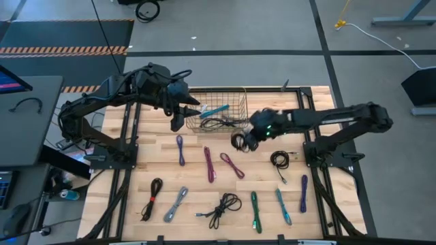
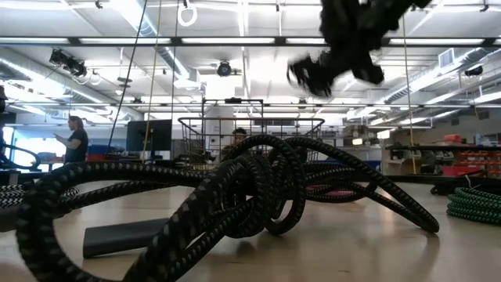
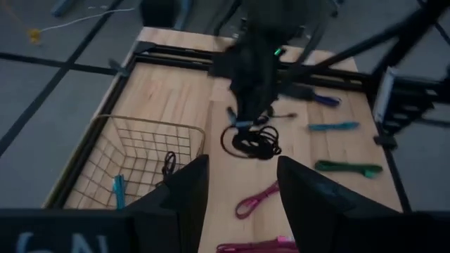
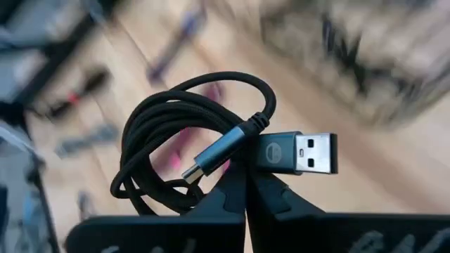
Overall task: Pick and place USB-C Cables
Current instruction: Put the black charger cable into the wire basket
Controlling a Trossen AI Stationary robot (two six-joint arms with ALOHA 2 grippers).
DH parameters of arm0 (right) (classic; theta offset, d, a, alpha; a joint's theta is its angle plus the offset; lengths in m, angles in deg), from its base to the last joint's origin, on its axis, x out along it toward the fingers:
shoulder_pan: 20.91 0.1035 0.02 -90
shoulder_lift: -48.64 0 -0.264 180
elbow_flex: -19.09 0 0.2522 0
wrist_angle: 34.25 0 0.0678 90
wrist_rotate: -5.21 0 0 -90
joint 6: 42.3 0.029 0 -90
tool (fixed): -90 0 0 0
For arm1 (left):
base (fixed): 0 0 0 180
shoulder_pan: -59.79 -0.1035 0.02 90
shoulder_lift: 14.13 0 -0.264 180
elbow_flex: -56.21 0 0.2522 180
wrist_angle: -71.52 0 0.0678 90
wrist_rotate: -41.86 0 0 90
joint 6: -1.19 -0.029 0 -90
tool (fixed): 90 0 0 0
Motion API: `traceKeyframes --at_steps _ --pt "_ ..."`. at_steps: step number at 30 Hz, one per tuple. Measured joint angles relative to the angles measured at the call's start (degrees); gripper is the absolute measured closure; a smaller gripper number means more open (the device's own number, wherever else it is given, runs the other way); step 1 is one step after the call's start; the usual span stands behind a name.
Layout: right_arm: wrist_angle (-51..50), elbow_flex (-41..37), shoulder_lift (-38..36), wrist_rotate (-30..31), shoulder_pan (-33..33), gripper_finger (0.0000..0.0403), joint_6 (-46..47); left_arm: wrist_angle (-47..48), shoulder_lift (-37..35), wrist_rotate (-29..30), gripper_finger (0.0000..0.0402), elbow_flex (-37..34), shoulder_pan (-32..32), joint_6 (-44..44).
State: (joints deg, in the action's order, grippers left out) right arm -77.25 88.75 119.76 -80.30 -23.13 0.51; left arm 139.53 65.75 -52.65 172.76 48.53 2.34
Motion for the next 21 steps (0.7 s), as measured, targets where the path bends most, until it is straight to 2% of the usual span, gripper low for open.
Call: traceKeyframes --at_steps 3,11,15,21 --pt "0.0 3.2 -3.9 4.3 -0.4 0.0403 -3.4 -1.7 0.5 2.7 0.0228 0.0 0.0 1.6" --pt "0.3 13.0 -9.4 14.4 -1.7 0.0403 -15.8 -9.9 4.2 2.8 0.0228 0.0 0.2 2.7" --pt "0.6 16.8 -9.3 15.2 -1.7 0.0403 -21.0 -13.0 7.8 2.1 0.0218 0.0 0.4 3.2" --pt "-0.1 17.7 -8.5 15.2 -1.7 0.0403 -23.5 -17.0 13.5 0.4 0.0167 0.0 2.5 4.2"
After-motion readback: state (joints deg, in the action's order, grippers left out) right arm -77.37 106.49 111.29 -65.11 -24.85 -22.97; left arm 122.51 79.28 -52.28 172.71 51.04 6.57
